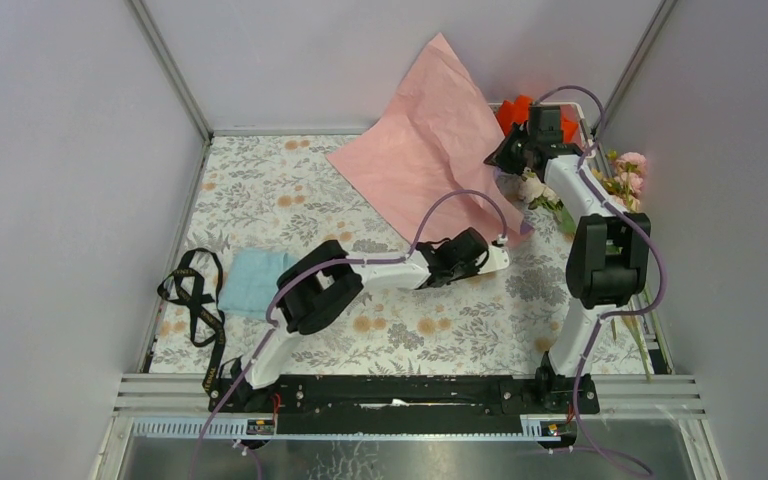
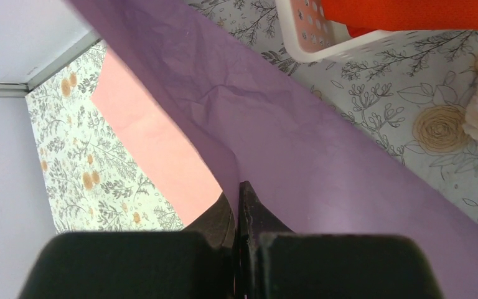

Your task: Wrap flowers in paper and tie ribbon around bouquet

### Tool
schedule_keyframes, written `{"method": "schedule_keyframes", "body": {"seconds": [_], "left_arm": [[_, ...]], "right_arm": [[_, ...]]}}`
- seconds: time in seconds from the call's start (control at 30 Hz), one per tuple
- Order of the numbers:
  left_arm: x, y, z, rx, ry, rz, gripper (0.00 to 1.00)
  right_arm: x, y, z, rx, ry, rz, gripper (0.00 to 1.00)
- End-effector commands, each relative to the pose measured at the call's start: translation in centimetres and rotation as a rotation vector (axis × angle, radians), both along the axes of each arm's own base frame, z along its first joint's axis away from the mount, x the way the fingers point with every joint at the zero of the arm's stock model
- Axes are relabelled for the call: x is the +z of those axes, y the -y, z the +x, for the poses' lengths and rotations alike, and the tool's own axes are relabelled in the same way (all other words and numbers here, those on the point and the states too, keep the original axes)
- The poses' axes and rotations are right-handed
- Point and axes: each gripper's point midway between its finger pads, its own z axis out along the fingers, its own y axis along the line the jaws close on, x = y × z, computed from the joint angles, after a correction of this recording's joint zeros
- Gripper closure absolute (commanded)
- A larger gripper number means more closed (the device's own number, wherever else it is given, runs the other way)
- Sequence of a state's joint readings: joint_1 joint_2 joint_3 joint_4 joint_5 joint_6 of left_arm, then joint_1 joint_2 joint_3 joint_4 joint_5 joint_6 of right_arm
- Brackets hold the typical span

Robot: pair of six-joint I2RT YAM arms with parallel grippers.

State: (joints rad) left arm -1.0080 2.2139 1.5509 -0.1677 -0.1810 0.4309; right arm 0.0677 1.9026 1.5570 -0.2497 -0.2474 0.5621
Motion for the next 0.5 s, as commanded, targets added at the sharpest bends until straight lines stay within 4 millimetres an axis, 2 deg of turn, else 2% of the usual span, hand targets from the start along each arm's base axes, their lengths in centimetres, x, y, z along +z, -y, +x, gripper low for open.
{"method": "schedule_keyframes", "body": {"seconds": [0.0, 0.13, 0.2, 0.27, 0.37, 0.47], "left_arm": [[3.9, -1.9, 1.2, 0.029, 0.105, -0.020, 1.00], [7.2, -6.6, 2.4, 0.061, 0.134, -0.013, 1.00], [8.8, -10.2, 3.3, 0.089, 0.137, -0.012, 1.00], [8.7, -14.6, 4.3, 0.132, 0.123, 0.017, 1.00], [9.0, -21.2, 6.5, 0.238, 0.119, 0.035, 1.00], [9.2, -26.7, 8.3, 0.343, 0.116, 0.042, 1.00]], "right_arm": [[7.4, 0.9, 0.2, -0.006, 0.168, -0.078, 1.00], [9.5, 2.1, -0.6, -0.027, 0.207, -0.150, 1.00], [9.8, 2.6, -1.5, -0.036, 0.216, -0.175, 1.00], [9.9, 2.7, -2.8, -0.034, 0.218, -0.190, 1.00], [8.3, 1.5, -5.4, -0.019, 0.196, -0.201, 1.00], [6.0, -1.3, -8.5, 0.023, 0.174, -0.182, 1.00]]}}
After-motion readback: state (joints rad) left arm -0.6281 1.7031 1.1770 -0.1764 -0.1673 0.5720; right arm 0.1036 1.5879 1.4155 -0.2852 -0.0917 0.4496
